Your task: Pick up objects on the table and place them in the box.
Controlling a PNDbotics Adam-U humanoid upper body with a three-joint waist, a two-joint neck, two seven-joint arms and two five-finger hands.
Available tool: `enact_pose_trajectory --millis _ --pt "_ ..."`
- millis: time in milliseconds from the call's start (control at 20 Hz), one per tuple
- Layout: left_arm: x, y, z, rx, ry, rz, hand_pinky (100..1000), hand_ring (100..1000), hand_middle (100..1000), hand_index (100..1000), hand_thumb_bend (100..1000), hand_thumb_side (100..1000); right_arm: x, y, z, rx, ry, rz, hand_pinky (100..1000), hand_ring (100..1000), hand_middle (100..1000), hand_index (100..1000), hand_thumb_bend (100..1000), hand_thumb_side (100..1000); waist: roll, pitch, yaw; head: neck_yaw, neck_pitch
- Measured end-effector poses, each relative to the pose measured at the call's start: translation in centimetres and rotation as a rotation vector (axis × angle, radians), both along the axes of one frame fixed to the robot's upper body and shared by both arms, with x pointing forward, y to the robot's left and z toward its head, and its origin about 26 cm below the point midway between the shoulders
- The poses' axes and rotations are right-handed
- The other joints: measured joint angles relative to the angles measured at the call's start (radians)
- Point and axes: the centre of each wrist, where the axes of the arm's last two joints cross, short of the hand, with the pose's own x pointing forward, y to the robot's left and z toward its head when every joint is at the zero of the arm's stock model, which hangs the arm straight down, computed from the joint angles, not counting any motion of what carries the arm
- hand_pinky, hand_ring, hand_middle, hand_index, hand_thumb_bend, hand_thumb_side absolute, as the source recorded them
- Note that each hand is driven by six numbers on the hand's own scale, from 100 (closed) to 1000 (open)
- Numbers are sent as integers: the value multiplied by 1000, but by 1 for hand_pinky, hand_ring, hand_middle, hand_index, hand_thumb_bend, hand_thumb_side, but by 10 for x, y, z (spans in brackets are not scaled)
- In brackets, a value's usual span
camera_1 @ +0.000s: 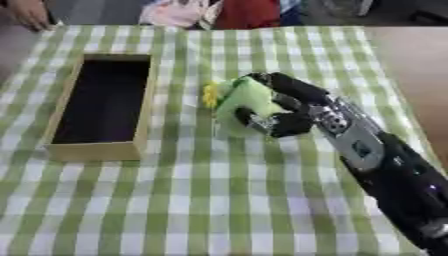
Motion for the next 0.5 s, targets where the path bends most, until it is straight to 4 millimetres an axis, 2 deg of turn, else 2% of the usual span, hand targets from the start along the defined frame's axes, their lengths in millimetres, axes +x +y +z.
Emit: enact_pose_trajectory --millis 300,500 --pt "0 0 0 -4 2 -5 778 676 652 712 100 924 4 10 41 33 -98 63 636 820 479 735 100 873 -14 -10 16 -8 0" --pt "1 -2 4 -3 -9 -21 777 676 652 712 100 912 7 18 67 70 -149 98 634 805 479 734 100 838 -29 -11 45 -20 -1"
